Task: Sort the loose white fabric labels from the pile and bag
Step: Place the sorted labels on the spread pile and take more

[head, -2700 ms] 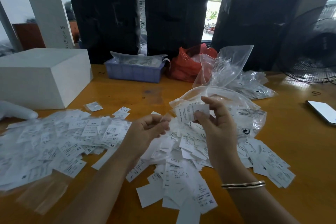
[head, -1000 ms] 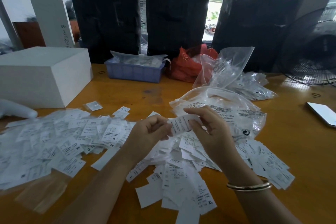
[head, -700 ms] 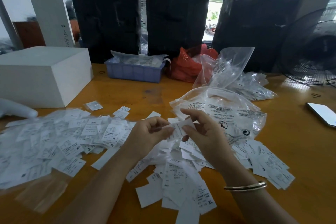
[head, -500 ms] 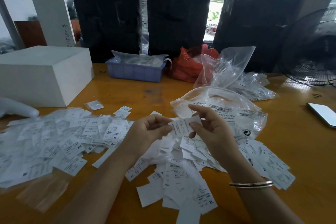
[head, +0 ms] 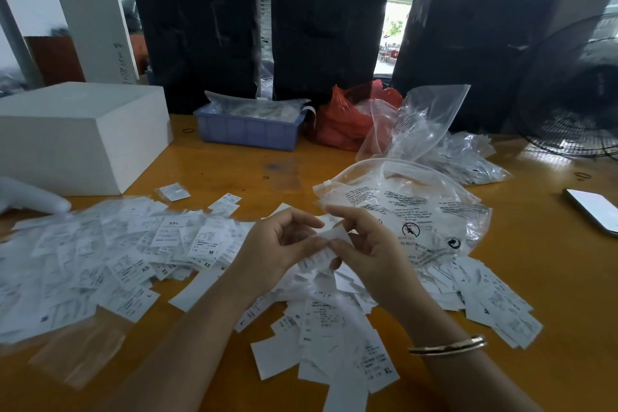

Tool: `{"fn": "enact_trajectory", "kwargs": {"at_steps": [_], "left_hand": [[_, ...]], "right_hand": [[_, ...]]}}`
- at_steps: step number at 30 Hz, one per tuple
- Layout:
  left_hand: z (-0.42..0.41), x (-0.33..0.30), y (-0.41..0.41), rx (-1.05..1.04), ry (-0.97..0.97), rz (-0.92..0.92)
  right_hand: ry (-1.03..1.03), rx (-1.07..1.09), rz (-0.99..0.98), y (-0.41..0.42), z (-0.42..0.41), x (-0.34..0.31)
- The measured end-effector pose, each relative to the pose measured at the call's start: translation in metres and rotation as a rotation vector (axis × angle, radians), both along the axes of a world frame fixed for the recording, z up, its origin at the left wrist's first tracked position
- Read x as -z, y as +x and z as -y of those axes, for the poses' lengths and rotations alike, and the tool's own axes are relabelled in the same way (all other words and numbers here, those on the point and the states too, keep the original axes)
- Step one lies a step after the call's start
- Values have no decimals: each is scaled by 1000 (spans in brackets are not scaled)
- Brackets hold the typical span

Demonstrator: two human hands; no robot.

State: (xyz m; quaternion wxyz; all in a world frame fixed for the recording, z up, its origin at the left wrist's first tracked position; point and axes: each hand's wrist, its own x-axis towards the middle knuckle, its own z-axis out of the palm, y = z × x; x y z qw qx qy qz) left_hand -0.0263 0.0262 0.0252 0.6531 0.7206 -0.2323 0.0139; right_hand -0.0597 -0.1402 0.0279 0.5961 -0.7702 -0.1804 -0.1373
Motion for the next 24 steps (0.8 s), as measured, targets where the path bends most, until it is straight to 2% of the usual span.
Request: {"fn": "enact_trajectory", "kwargs": {"at_steps": [6,13,15,17,18,22,24], "left_hand": [[-1,1,2,-62,-37,-4],[2,4,-1,-36,35,28],[1,4,1,-67,22,29],[1,4,2,-96,-17,25],[1,4,2,-105,-46,22],[2,5,3,-135,-111,-2],[2,6,5,-161,-107,-7]], "right_hand": [[185,182,-84,4,3,-1],[25,141,-92,1,-10,5],[91,144,-83,1,-9,6],[215,54,-130,-1,-7,5],[206,20,-141,-3,-9,7],[-284,156,68,-6,-20,13],[-333,192,113,-4,-23,16]]}}
